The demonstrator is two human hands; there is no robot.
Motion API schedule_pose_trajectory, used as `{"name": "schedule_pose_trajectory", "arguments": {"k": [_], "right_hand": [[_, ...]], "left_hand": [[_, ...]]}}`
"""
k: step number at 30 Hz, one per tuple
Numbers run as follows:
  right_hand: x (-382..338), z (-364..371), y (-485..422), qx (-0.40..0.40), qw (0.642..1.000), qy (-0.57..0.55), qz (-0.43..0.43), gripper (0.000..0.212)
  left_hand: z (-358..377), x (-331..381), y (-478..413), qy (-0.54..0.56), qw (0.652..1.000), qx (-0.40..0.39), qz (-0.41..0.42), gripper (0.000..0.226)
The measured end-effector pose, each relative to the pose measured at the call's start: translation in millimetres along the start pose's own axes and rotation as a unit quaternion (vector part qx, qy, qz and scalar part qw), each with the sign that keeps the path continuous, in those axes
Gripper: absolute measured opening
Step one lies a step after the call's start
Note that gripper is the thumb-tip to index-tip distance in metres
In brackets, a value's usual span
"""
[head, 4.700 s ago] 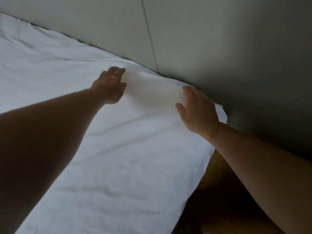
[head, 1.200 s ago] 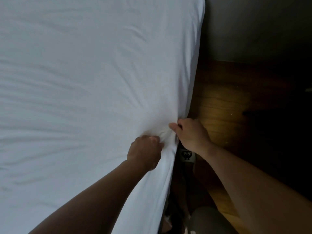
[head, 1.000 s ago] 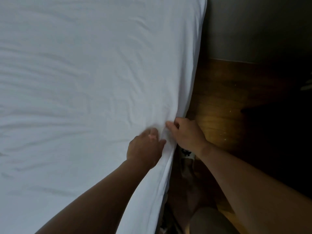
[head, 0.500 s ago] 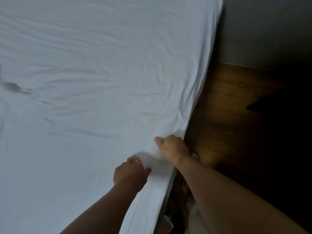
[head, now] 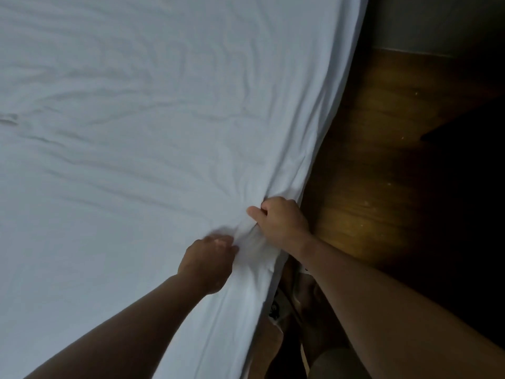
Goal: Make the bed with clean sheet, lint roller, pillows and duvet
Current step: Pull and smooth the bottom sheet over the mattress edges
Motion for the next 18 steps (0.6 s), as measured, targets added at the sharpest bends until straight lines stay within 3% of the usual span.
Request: {"name": "schedule_pose_trajectory", "arguments": {"k": [8, 14, 18], "right_hand": [[36.8, -38.9, 23.9, -0.02, 0.998, -0.033, -0.049, 0.053], [50.5, -21.0, 16.1, 0.002, 0.998, -0.052, -0.033, 0.052], [46.7, -8.2, 27.9, 0.022, 0.999, -0.047, -0.014, 0.054]], "left_hand": [[4.9, 42.4, 10.6, 0.034, 0.993, -0.037, 0.107, 0.032], [16.4, 47.3, 8.7, 0.015, 0.995, -0.009, 0.098, 0.03], [30.4, 31.1, 35.9, 0.004, 0.999, -0.02, 0.036, 0.049]]}}
Point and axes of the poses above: each hand's wrist, its own y-axis away from the middle knuckle, its own z-axis out of the palm, x = y × z, the point moved 2 cm from there along -y, towards the middle knuckle, and after that the axes turned 8 degrees about x, right-handed, at the moved point
